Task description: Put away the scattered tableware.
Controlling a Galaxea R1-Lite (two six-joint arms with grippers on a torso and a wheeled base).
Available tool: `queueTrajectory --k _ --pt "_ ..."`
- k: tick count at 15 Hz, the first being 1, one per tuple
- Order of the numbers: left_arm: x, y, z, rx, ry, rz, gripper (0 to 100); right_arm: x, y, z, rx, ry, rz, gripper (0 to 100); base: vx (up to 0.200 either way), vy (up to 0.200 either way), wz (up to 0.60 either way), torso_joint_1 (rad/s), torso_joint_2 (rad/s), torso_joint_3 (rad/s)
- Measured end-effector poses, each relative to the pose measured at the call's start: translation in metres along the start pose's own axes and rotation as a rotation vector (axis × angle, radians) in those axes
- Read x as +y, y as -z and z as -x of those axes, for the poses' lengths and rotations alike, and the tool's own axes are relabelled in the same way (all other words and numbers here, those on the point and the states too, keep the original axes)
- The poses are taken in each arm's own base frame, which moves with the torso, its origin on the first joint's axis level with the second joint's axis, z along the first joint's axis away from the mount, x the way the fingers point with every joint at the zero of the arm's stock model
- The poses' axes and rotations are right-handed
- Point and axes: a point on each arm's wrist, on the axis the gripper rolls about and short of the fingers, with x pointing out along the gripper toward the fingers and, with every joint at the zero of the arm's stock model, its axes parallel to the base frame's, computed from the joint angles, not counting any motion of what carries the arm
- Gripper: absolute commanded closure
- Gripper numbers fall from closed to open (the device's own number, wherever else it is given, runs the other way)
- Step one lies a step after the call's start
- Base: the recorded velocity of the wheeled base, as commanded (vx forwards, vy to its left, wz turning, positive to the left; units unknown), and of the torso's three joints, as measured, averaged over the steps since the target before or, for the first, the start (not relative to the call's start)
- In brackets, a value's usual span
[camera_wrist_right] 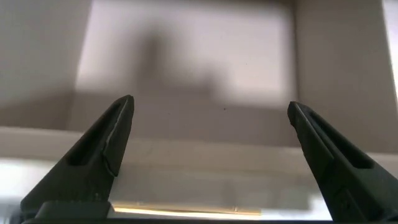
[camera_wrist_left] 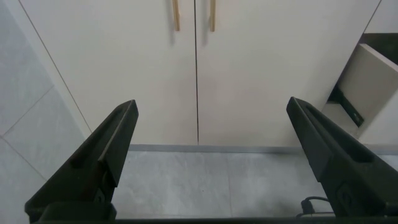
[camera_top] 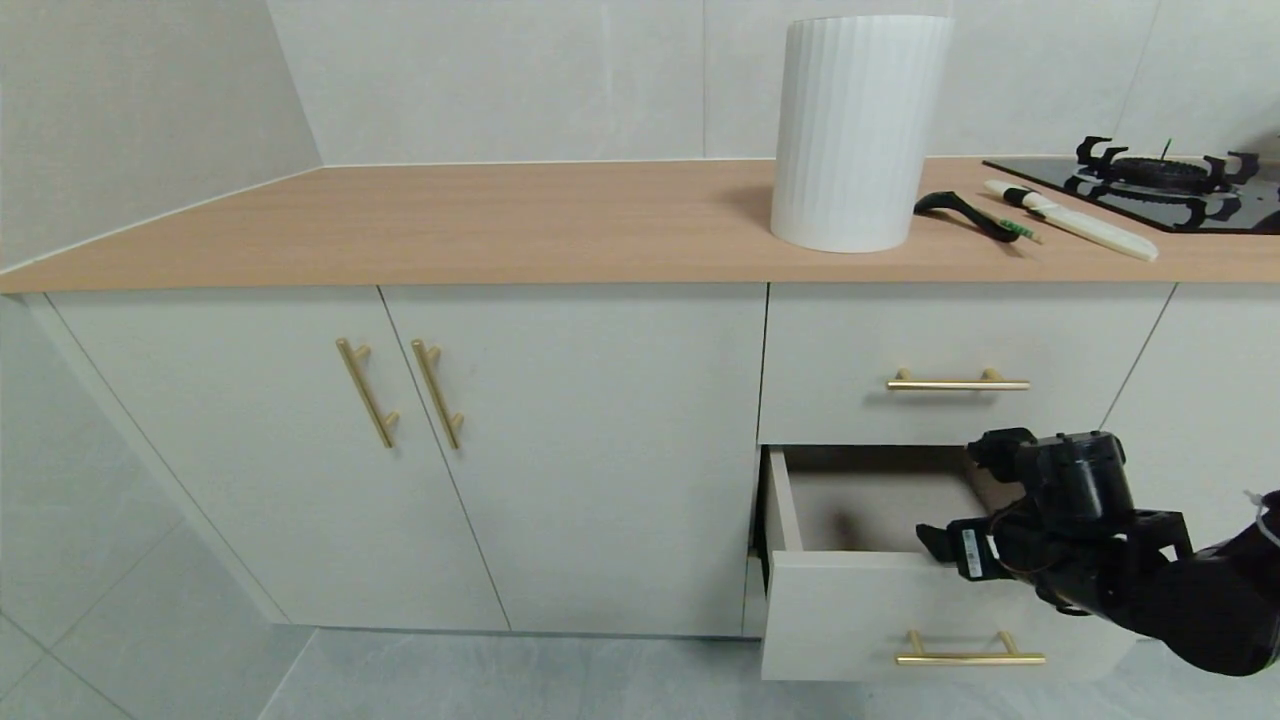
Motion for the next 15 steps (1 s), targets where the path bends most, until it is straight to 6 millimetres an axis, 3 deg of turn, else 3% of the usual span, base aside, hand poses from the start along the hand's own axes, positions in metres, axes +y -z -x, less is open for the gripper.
queueTrajectory --k 11,15 --pt "0.000 0.000 0.000 0.000 0.000 0.000 0 0.004 0.010 0.069 0.391 -0.044 0.216 0 0.000 0.000 0.00 0.000 0.00 0.000" --pt "0.000 0.000 0.000 0.000 0.000 0.000 0 0.007 0.008 0.075 0.394 -0.058 0.241 0 0.000 0.000 0.00 0.000 0.00 0.000"
